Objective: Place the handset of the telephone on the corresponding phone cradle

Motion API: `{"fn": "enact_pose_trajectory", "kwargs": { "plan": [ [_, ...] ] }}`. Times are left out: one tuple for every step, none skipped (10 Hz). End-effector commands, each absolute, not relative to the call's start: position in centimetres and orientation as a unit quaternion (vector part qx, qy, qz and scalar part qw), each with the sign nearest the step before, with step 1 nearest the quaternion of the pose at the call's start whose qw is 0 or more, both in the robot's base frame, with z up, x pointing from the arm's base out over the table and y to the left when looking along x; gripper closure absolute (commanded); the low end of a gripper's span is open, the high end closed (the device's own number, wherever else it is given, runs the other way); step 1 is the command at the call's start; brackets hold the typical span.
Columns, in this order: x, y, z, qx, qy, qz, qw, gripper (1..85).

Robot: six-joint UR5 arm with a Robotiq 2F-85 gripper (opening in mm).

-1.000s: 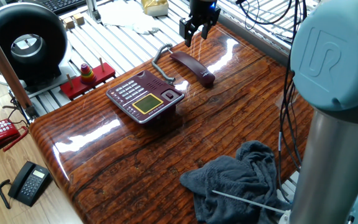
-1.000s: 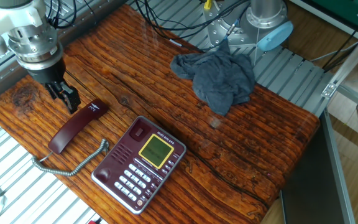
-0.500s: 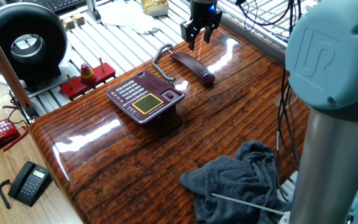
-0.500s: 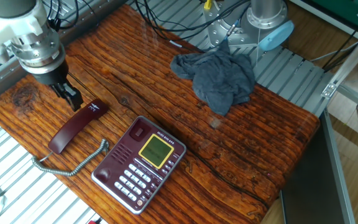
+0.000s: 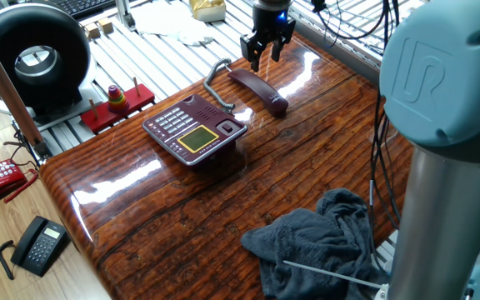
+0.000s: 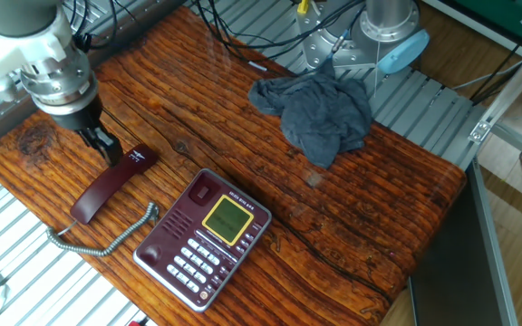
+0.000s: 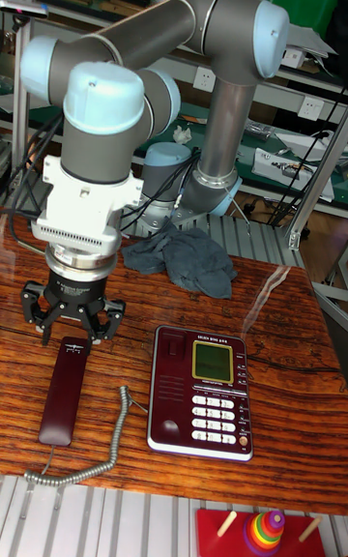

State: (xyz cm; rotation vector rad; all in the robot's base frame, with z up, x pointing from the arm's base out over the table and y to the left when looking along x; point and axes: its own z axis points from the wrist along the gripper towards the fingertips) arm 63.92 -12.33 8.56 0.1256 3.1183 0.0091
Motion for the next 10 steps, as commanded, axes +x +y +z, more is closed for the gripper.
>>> {"fn": "enact_pose_trajectory", "kwargs": {
  "plan": [
    [64.5,-12.1,7.4,0.041,0.999,0.010,0.020,27.7],
    [64.7,-12.1,7.0,0.040,0.999,0.010,0.024,27.7],
    [64.9,-12.1,6.7,0.039,0.999,0.010,0.026,27.7],
    [65.0,-12.0,6.4,0.039,0.999,0.010,0.027,27.7],
    [65.0,-12.0,6.2,0.038,0.999,0.011,0.027,27.7],
    [65.2,-12.0,5.9,0.036,0.999,0.011,0.030,27.7],
    [65.3,-11.9,5.7,0.036,0.999,0.012,0.032,27.7],
    [65.3,-11.7,5.5,0.036,0.999,0.015,0.032,27.7],
    [65.3,-11.5,5.4,0.034,0.999,0.018,0.030,27.7],
    [65.2,-11.4,5.2,0.029,0.999,0.017,0.029,27.7]
  ]
}}
